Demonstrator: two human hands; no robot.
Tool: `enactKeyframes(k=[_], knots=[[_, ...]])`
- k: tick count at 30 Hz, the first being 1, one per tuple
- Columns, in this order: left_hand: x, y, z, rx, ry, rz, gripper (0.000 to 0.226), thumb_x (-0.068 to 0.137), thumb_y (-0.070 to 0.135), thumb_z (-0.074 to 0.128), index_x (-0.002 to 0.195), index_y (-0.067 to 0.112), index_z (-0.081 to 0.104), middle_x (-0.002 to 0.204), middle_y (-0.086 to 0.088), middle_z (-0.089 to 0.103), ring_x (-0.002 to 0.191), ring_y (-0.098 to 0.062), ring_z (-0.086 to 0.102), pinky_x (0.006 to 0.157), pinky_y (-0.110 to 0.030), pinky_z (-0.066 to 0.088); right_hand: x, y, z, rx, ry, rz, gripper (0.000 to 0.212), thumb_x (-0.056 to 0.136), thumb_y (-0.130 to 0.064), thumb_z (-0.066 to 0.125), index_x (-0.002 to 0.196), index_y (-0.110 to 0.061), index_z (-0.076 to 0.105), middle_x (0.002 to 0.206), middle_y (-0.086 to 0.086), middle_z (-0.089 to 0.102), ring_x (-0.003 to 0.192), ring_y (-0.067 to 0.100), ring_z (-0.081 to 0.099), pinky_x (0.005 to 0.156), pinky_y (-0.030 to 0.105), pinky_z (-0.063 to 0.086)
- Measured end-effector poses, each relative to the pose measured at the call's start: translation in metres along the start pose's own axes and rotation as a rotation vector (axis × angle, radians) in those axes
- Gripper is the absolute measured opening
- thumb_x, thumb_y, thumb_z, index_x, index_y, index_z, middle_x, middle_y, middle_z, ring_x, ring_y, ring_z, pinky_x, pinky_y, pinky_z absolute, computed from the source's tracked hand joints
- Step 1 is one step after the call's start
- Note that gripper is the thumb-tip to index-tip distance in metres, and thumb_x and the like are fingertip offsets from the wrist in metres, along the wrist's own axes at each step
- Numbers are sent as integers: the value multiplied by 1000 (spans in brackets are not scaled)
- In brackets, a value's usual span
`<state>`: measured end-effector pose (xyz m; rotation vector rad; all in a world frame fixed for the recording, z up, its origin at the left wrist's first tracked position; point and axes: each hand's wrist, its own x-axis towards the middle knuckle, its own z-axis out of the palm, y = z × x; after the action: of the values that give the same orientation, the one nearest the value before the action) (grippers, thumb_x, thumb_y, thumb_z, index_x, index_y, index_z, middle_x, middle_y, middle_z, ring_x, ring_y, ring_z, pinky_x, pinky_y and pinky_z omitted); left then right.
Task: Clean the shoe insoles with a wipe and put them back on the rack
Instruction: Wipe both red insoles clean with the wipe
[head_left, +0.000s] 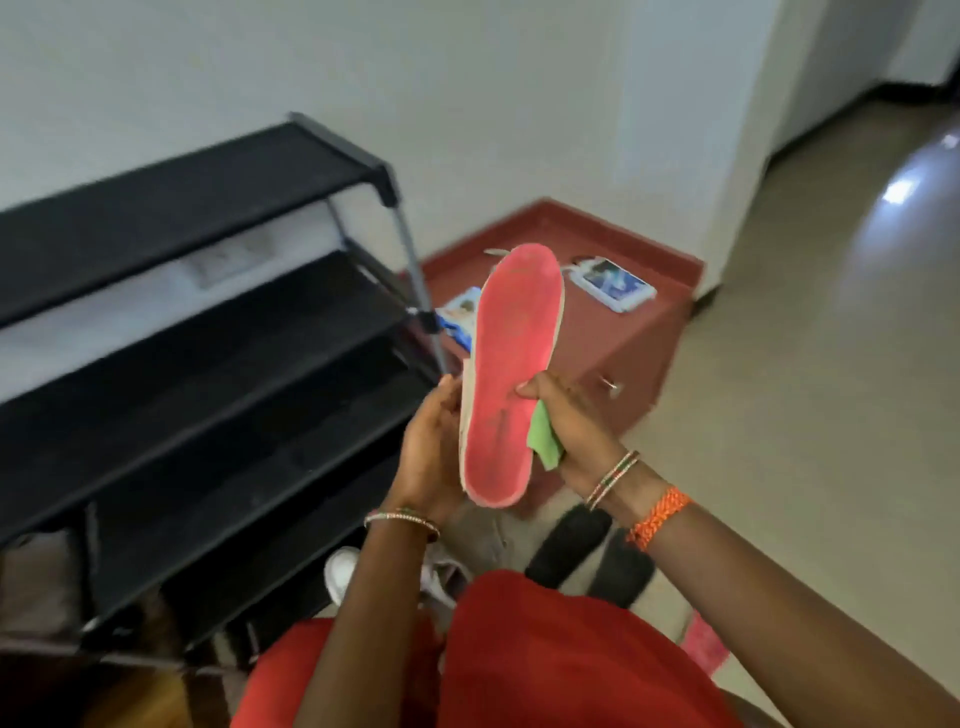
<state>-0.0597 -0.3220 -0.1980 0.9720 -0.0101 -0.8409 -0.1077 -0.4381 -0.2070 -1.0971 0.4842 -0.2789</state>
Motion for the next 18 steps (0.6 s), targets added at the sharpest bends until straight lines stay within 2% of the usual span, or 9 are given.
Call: enactKeyframes(k=[2, 4, 6, 8, 10, 13, 16, 18], knots=[[-39, 24, -20, -64, 13, 67, 44, 90, 43, 42, 102, 13, 71, 104, -13, 65, 93, -26, 60, 88, -37, 48, -15, 2, 48, -38, -168, -19, 15, 88, 0, 46, 89, -8, 59, 87, 14, 62, 79, 23, 58, 77, 36, 47], [-75, 44, -45, -111, 61, 183, 42, 84, 42, 48, 102, 11, 69, 101, -13, 65, 92, -26, 61, 89, -40, 48, -28, 7, 95, -132, -306, -29, 16, 89, -1, 47, 89, -9, 61, 87, 12, 64, 80, 22, 59, 78, 35, 48], [-103, 58, -70, -73, 120, 282, 38, 83, 35, 49, 103, 8, 67, 92, -12, 69, 80, -22, 67, 74, -35, 56, -36, 15, 135, -258, -409, -61, 21, 88, 0, 49, 82, -14, 63, 79, 8, 65, 73, 17, 59, 70, 30, 48], [-126, 67, -96, -39, 210, 353, 33, 84, 25, 51, 109, 5, 62, 87, -11, 70, 74, -20, 68, 63, -31, 57, -44, 30, 173, -416, -490, -120, 20, 88, -3, 52, 78, -18, 62, 73, 3, 64, 67, 14, 59, 65, 29, 48], [-143, 69, -117, -58, 286, 410, 24, 90, 16, 48, 109, 5, 59, 83, -9, 71, 71, -17, 69, 61, -29, 57, -56, 44, 202, -599, -508, -220, 15, 88, -18, 57, 74, -16, 56, 66, -2, 59, 62, 11, 56, 60, 28, 47], [-164, 69, -138, -117, 360, 511, 25, 96, 15, 41, 114, 6, 58, 85, -7, 73, 74, -16, 70, 63, -29, 58, -73, 55, 224, -724, -459, -302, 30, 90, -40, 54, 74, -15, 53, 63, -4, 55, 60, 11, 53, 57, 27, 43], [-187, 65, -153, -119, 409, 595, 35, 95, 24, 42, 127, 11, 50, 107, -4, 71, 84, -18, 70, 64, -34, 58, -86, 50, 237, -592, -384, -182, 30, 93, -38, 48, 72, -16, 54, 67, -3, 55, 68, 16, 55, 69, 37, 46], [-203, 63, -161, -93, 449, 623, 35, 95, 30, 42, 125, 14, 51, 111, -3, 70, 77, -16, 67, 63, -36, 58, -92, 43, 241, -465, -438, 2, 23, 94, -27, 45, 75, -17, 53, 73, 0, 54, 70, 17, 54, 70, 36, 45]])
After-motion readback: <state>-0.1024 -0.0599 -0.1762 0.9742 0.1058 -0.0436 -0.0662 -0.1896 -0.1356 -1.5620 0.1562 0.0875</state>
